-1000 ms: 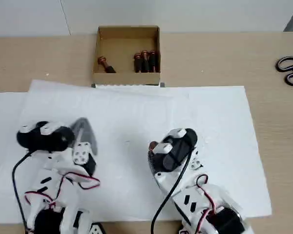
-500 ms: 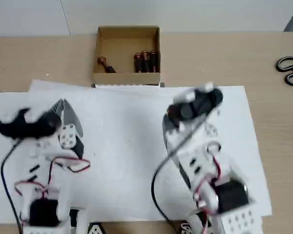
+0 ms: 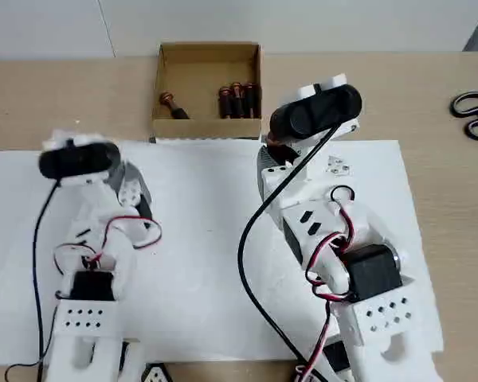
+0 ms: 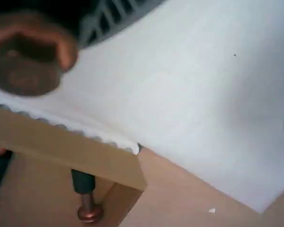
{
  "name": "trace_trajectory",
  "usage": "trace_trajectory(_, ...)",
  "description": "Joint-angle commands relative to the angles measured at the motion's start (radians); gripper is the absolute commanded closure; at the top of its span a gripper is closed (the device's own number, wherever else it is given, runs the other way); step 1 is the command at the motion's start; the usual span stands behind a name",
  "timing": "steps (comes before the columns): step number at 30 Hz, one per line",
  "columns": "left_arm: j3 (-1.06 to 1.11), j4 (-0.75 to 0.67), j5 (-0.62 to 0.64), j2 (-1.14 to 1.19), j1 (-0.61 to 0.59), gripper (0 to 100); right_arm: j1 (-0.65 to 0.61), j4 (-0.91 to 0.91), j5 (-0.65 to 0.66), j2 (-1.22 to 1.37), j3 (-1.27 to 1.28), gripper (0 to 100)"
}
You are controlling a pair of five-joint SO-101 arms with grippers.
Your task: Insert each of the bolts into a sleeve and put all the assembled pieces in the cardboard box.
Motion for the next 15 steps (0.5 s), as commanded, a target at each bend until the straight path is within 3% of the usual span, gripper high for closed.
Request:
trace_trajectory(1,0.076,-0.032,0.005,-0.137,-0.029,99,0.03,-0.027,-0.009,0.001,-0.066,99.6)
trace_trajectory(6,0.274,-0.015,0.0,-0.454,0.014,99,0.047,-0.025,-0.009,0.001,-0.066,99.6)
trace_trajectory(11,0.383,0.138,0.012,-0.741,0.034,99,0.047,-0.002,-0.008,0.031,-0.066,99.6)
trace_trajectory(15,0.378,0.292,0.048,-0.778,0.031,99,0.044,0.004,-0.008,0.054,-0.072,99.6)
